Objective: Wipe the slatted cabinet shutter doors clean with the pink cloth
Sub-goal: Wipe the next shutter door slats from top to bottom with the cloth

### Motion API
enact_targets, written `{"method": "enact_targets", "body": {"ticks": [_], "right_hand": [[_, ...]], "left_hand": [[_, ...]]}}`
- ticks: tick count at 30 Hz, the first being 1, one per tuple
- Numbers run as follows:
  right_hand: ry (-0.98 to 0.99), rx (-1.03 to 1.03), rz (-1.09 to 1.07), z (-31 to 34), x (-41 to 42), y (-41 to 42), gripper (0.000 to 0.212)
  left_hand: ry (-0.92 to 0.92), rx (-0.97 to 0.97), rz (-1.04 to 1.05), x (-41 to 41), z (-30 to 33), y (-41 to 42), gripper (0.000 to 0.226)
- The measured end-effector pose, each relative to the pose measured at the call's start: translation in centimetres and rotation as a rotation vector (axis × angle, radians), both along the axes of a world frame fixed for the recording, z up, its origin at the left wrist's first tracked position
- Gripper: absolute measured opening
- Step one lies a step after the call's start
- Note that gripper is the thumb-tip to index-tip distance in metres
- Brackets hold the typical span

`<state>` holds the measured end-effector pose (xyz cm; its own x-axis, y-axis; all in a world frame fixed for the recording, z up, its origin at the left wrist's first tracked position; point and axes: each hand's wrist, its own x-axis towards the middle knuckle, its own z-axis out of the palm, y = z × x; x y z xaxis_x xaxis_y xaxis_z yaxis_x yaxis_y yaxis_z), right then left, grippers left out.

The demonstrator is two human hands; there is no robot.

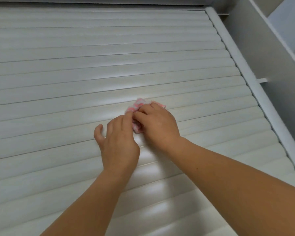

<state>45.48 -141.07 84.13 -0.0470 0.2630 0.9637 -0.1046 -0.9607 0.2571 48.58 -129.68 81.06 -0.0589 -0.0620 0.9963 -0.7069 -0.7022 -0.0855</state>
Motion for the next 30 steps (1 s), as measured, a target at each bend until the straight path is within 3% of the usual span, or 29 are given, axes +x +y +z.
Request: {"method": "enact_targets", "body": {"ticks": [8, 14, 18, 22, 27, 30], "right_hand": [[-0.019, 0.096, -0.022, -0.9, -2.8, -8.6, 0.031], [-0.048, 0.356, -0.146, -1.7, -6.7, -17.3, 0.035], [-0.071, 0.517, -0.168, -1.7, -6.2, -17.5, 0.031], [-0.069, 0.313, -0.034, -1.4, -3.9, -13.1, 0.027], [-0.015, -0.003, -0.048, -0.8, -3.8, -12.8, 0.033], [0.0, 0.138, -0.103, -0.8, -5.4, -16.8, 0.028]], "left_hand": [[-0.094, 0.037, 0.006, -0.7, 0.4, -4.3, 0.068], [-0.014, 0.048, 0.028, -1.9, 0.8, -6.7, 0.073], [-0.019, 0.03, 0.053, -2.1, 0.7, -8.1, 0.071], [-0.091, 0.044, 0.093, -2.2, 0.6, -9.4, 0.065], [-0.128, 0.041, 0.112, -2.4, 0.4, -10.7, 0.059], [-0.135, 0.033, 0.16, -2.4, 0.0, -10.9, 0.056]]}}
